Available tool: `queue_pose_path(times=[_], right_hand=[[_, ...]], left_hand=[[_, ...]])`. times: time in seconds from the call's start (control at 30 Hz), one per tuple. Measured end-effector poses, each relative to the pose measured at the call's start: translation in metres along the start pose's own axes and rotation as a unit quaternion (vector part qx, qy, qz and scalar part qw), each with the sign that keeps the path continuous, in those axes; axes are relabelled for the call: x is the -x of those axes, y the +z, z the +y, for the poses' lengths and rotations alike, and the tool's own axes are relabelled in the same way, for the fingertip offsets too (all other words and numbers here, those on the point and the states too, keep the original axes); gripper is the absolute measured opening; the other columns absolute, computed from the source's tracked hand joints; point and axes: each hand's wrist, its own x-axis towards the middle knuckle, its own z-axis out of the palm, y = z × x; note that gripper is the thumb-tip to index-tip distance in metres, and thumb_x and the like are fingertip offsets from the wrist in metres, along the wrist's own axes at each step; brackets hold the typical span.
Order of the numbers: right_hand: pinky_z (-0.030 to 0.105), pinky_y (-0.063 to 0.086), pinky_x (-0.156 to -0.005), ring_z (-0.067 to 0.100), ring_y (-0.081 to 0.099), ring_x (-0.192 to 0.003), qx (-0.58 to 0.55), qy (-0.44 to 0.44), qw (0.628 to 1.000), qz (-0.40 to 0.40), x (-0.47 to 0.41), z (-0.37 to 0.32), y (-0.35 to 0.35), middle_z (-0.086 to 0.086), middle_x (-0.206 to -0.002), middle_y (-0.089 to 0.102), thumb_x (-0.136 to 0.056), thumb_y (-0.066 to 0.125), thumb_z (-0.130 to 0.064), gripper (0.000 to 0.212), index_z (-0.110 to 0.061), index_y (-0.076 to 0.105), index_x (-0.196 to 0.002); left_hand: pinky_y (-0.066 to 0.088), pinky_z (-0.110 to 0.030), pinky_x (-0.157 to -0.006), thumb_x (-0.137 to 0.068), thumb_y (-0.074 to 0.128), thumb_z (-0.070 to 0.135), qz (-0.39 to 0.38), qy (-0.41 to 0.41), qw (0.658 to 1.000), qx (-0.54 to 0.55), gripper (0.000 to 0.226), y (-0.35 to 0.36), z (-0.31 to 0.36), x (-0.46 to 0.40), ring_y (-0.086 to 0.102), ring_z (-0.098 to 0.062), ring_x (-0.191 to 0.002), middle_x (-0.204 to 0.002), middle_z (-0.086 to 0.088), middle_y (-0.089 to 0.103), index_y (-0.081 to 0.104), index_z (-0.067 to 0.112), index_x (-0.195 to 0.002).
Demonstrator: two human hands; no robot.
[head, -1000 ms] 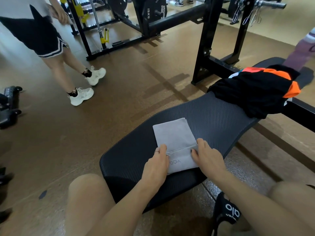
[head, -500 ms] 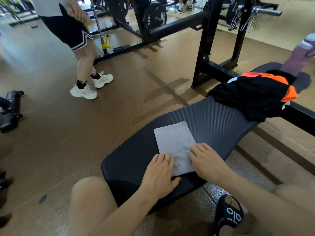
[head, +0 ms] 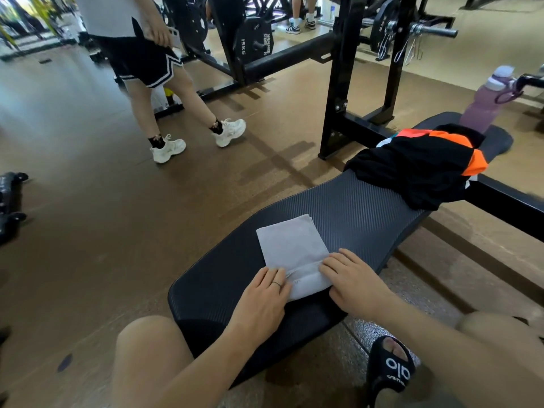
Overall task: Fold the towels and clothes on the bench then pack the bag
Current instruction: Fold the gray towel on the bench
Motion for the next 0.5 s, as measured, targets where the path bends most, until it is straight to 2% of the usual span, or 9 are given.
queue_pose_path(times=[0.1, 0.17, 0.27, 0.37, 0.5], right_hand=[[0.033, 0.036, -0.107, 0.015, 0.056, -0.106, -0.028, 0.031, 0.999, 0.033, -0.002, 0.004, 0.004, -0.008, -0.105, 0.062, -0.085, 0.042, -0.03, 0.025, -0.023, 0.061, -0.099], [0.033, 0.041, -0.098, 0.015, 0.056, -0.092, -0.07, 0.061, 0.995, 0.045, -0.007, 0.007, 0.003, -0.008, -0.092, 0.06, -0.085, 0.042, -0.029, 0.018, -0.023, 0.057, -0.09], [0.037, 0.042, -0.076, 0.019, 0.051, -0.074, -0.162, 0.115, 0.979, 0.05, -0.019, 0.009, -0.008, -0.007, -0.077, 0.051, -0.085, 0.042, -0.028, 0.008, -0.022, 0.047, -0.082], [0.034, 0.035, -0.061, 0.017, 0.054, -0.072, -0.286, 0.199, 0.937, 0.034, -0.032, 0.012, -0.015, -0.008, -0.075, 0.053, -0.093, 0.047, -0.026, 0.003, -0.023, 0.046, -0.092], [0.03, 0.04, -0.056, 0.014, 0.059, -0.075, -0.359, 0.271, 0.893, 0.015, -0.054, 0.017, -0.012, -0.004, -0.087, 0.06, -0.1, 0.048, -0.038, 0.014, -0.026, 0.045, -0.106]], left_hand=[[0.047, -0.035, -0.106, -0.088, 0.059, 0.026, 0.011, -0.041, 0.997, 0.063, 0.032, -0.002, 0.001, 0.002, 0.061, -0.022, -0.108, -0.118, -0.003, 0.065, 0.063, 0.016, -0.118], [0.048, -0.028, -0.094, -0.093, 0.049, 0.025, 0.015, -0.109, 0.981, 0.161, 0.025, -0.005, -0.002, 0.002, 0.058, -0.016, -0.098, -0.109, 0.004, 0.062, 0.057, 0.02, -0.116], [0.049, -0.033, -0.072, -0.1, 0.046, 0.029, 0.006, -0.179, 0.933, 0.312, 0.008, -0.013, -0.011, -0.001, 0.055, -0.011, -0.08, -0.091, 0.008, 0.057, 0.049, 0.025, -0.105], [0.044, -0.027, -0.056, -0.102, 0.046, 0.032, -0.01, -0.243, 0.872, 0.426, 0.005, -0.02, -0.02, -0.013, 0.055, -0.009, -0.063, -0.078, 0.005, 0.061, 0.045, 0.028, -0.101], [0.042, -0.026, -0.053, -0.105, 0.042, 0.034, -0.019, -0.337, 0.807, 0.485, 0.008, -0.017, -0.025, -0.026, 0.054, -0.009, -0.062, -0.083, 0.002, 0.065, 0.046, 0.027, -0.103]])
